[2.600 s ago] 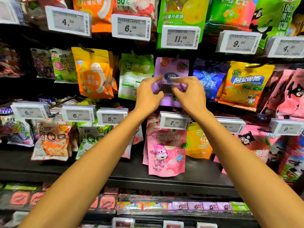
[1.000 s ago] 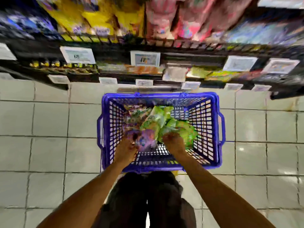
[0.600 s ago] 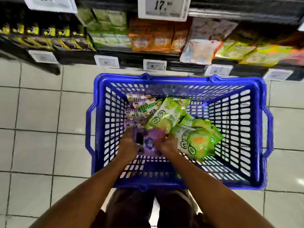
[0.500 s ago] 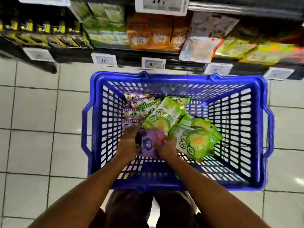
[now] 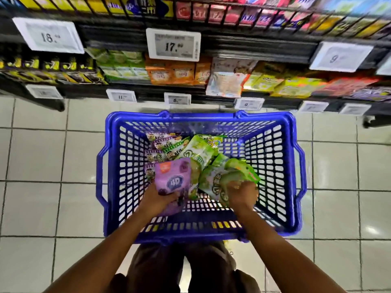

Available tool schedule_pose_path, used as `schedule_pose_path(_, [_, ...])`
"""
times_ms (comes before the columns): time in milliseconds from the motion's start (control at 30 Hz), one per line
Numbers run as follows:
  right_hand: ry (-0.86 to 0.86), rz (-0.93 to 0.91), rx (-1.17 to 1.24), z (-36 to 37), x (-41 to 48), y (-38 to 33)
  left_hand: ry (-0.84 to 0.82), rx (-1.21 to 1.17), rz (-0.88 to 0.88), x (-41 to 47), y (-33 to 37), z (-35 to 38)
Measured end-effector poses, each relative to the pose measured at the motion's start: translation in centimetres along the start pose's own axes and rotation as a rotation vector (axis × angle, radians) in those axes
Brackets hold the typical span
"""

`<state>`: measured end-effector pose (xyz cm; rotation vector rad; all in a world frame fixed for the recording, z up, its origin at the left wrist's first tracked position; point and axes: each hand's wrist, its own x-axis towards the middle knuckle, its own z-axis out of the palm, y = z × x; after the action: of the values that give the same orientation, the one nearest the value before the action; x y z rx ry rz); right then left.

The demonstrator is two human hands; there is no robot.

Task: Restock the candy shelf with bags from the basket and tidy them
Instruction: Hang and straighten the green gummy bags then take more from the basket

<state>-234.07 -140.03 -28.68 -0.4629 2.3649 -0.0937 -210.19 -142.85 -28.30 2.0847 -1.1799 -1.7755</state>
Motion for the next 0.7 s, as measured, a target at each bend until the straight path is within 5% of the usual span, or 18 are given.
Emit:
schedule_pose_path(67, [-0.131,0.209,-0.031,0.0,1.2,0.9,0.053,-0.082,-0.051,0.1,0.3,0.6])
schedule_pose_path(167, [-0.254,0.200,-0.025,0.6,1.9,1.7,0.059,-0.128,-0.103,0.5,0.7,1.2])
schedule_pose_path(333, [-0.152,0.050,0.188,-2.1,-1.1,0.6,0.044,-0.146,-0.029,-1.4,4.8,0.3])
schedule_pose_path(500, [-0.162,-0.312,0.493,-11.5,-8.8,-3.2,0.038,-0.162,0.095,-8.3,13.0,-3.0])
schedule_pose_path(700, [-0.320,-0.343,0.944,-27.1,-19.4,-9.8,-0.111,-0.259,0.244,-20.7,25.9,-9.0])
